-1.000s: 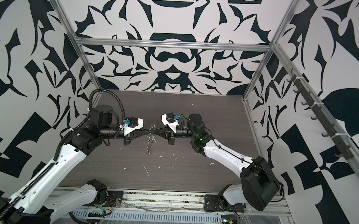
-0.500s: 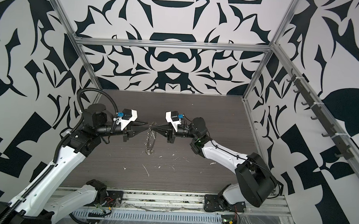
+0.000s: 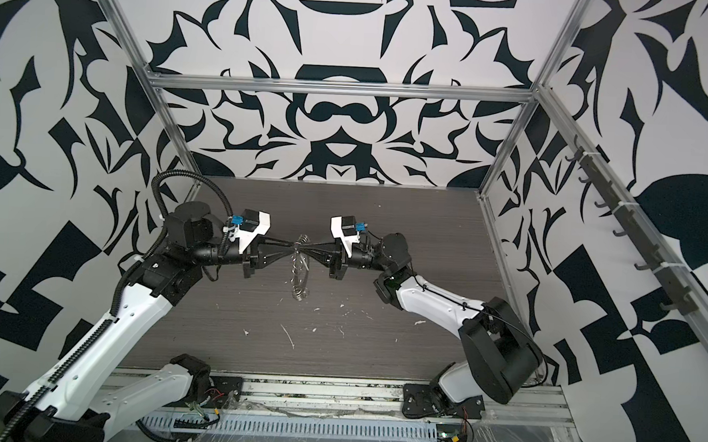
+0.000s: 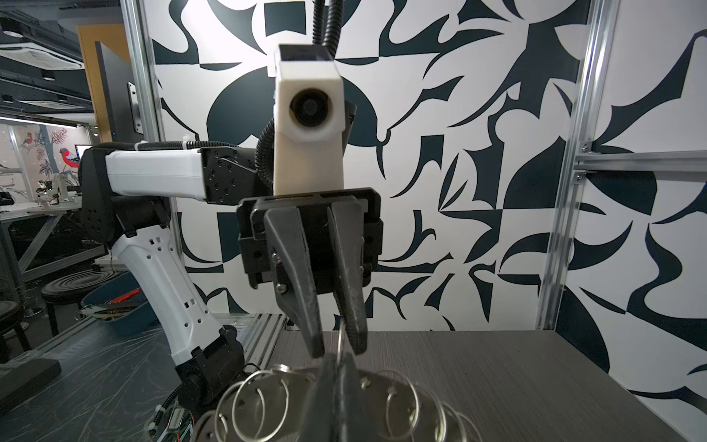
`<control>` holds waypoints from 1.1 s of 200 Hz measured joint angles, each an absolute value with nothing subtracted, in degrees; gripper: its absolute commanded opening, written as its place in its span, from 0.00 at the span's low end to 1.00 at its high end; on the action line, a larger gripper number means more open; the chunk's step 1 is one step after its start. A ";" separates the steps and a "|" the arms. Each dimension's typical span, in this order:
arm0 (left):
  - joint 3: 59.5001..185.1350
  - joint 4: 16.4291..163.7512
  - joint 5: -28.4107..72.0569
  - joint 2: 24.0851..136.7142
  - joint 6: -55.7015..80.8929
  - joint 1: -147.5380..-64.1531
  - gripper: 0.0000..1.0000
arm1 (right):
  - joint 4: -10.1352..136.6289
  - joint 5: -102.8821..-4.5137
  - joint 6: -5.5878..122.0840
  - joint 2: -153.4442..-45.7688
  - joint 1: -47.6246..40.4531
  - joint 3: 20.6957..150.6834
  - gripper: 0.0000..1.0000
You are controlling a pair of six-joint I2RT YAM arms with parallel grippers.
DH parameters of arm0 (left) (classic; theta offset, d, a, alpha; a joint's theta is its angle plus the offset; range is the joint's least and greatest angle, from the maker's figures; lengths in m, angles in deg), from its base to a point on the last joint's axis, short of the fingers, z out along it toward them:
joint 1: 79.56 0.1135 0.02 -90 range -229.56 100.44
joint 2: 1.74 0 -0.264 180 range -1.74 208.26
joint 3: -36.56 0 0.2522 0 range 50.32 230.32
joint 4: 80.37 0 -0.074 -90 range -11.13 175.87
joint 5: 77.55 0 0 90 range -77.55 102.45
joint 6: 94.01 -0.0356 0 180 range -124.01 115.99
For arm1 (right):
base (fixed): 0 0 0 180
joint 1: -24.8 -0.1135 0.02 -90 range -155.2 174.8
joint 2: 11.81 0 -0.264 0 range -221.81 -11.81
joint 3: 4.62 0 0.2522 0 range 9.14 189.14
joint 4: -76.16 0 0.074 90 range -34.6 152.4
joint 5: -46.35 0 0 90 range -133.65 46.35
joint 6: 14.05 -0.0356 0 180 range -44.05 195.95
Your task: Remove the keys from the keyring
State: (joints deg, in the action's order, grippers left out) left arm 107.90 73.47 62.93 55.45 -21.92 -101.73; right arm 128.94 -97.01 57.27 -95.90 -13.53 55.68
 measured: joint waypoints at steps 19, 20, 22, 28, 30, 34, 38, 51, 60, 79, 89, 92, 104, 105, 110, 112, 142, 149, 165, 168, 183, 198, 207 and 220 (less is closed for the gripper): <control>107.90 74.17 63.26 55.51 -21.51 -101.73 0.17 | 129.18 -97.14 56.77 -96.47 -13.53 55.70 0.00; 107.90 74.19 63.28 55.51 -21.49 -101.73 0.16 | 129.16 -97.14 56.77 -96.51 -13.53 55.68 0.00; 107.90 74.21 63.28 55.53 -21.51 -101.73 0.16 | 129.18 -97.18 56.77 -96.58 -13.53 55.68 0.00; 107.90 74.38 63.30 55.62 -21.40 -101.73 0.16 | 129.22 -97.23 56.66 -96.75 -13.53 55.70 0.00; 107.90 74.41 63.28 55.64 -21.42 -101.73 0.15 | 129.25 -97.27 56.57 -96.80 -13.53 55.70 0.00; 107.90 74.52 63.35 55.71 -21.35 -101.73 0.15 | 129.25 -97.27 56.55 -96.88 -13.53 55.70 0.00; 107.90 74.60 63.37 55.77 -21.35 -101.73 0.14 | 129.27 -97.27 56.53 -96.95 -13.53 55.70 0.00; 107.90 74.69 63.56 56.04 -21.18 -101.73 0.14 | 129.27 -97.32 56.48 -97.04 -13.53 55.68 0.00; 107.92 74.73 63.76 56.19 -21.09 -101.73 0.14 | 129.36 -97.36 56.42 -97.04 -13.53 55.70 0.00; 107.92 74.71 64.07 56.52 -20.90 -101.73 0.17 | 129.51 -97.40 56.37 -97.04 -13.53 55.70 0.00; 107.92 74.62 64.15 56.63 -20.79 -101.73 0.17 | 129.51 -97.42 56.37 -97.04 -13.53 55.72 0.00; 107.90 74.54 64.15 56.63 -20.72 -101.73 0.16 | 129.51 -97.42 56.35 -97.04 -13.53 55.72 0.00; 107.90 74.49 64.15 56.67 -20.74 -101.73 0.12 | 129.51 -97.47 56.35 -97.04 -13.55 55.79 0.00; 107.90 74.47 64.15 56.67 -20.68 -101.73 0.11 | 129.53 -97.49 56.35 -97.04 -13.53 55.79 0.00; 107.92 74.52 64.13 56.67 -20.83 -101.71 0.09 | 129.55 -97.60 56.35 -97.04 -13.53 55.79 0.00; 107.92 74.47 64.15 56.67 -20.61 -101.69 0.08 | 129.55 -97.62 56.35 -97.04 -13.53 55.79 0.00; 107.92 74.21 64.31 56.63 -20.76 -101.69 0.00 | 129.51 -97.86 56.40 -97.04 -13.53 55.79 0.06; 107.92 74.21 64.29 56.60 -20.79 -101.69 0.00 | 129.46 -97.84 56.44 -97.01 -13.53 55.79 0.19; 107.92 74.14 64.15 56.39 -20.98 -101.69 0.00 | 128.96 -97.21 56.96 -96.69 -13.53 55.79 0.36; 107.92 74.17 64.11 56.36 -21.03 -101.69 0.00 | 128.55 -96.90 57.27 -96.47 -13.53 55.77 0.38; 107.92 74.17 64.02 56.15 -21.22 -101.69 0.00 | 126.89 -95.81 58.91 -94.59 -13.46 55.20 0.41; 107.92 74.21 64.05 55.95 -21.40 -101.69 0.00 | 124.85 -94.82 60.62 -91.64 -13.14 53.93 0.42; 107.92 74.25 64.07 55.90 -21.42 -101.69 0.00 | 123.78 -94.30 61.66 -89.89 -12.96 53.06 0.42; 107.92 74.30 64.13 55.90 -21.44 -101.69 0.00 | 121.68 -93.56 63.72 -87.46 -12.72 51.79 0.42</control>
